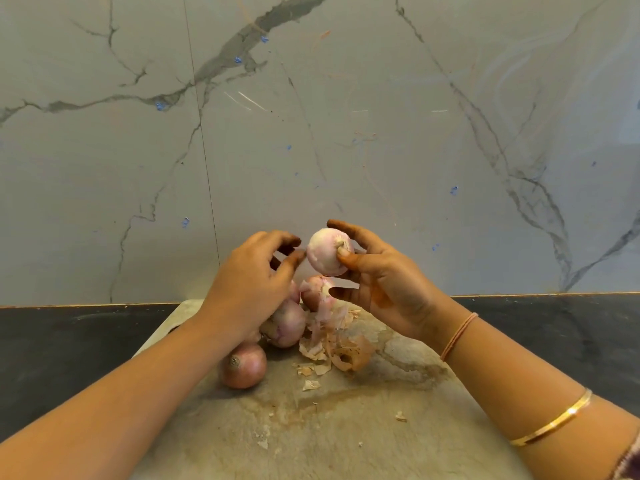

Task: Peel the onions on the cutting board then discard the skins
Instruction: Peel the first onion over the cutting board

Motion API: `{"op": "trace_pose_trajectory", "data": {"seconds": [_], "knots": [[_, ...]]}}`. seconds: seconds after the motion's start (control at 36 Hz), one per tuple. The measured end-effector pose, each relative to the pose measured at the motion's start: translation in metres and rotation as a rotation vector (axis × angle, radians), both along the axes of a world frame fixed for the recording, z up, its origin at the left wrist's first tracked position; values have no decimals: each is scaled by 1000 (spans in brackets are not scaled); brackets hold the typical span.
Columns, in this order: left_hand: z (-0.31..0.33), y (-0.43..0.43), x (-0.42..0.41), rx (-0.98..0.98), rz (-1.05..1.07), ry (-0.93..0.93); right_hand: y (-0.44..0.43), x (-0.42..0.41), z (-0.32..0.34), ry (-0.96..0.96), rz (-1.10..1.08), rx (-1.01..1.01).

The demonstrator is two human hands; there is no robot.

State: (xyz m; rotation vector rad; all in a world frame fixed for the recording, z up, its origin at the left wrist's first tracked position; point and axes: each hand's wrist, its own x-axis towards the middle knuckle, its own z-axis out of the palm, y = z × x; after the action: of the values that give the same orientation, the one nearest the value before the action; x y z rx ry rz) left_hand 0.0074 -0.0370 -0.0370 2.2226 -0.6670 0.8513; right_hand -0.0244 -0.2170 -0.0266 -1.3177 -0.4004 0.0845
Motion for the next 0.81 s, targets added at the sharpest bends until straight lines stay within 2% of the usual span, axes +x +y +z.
{"op": "trace_pose_trajectory", "data": {"seconds": [0.08, 0.28, 0.64, 0.81], "knots": [[2, -2, -5, -142, -58, 41, 2, -1, 0, -8, 9, 7], [0, -7, -8, -119, -181, 59, 8, -4, 1, -50, 8, 0], [0, -4, -6, -18, -109, 78, 10, -4, 0, -78, -63, -79], [1, -6, -5, -19, -68, 32, 9, -5, 3, -31, 0, 39]]}}
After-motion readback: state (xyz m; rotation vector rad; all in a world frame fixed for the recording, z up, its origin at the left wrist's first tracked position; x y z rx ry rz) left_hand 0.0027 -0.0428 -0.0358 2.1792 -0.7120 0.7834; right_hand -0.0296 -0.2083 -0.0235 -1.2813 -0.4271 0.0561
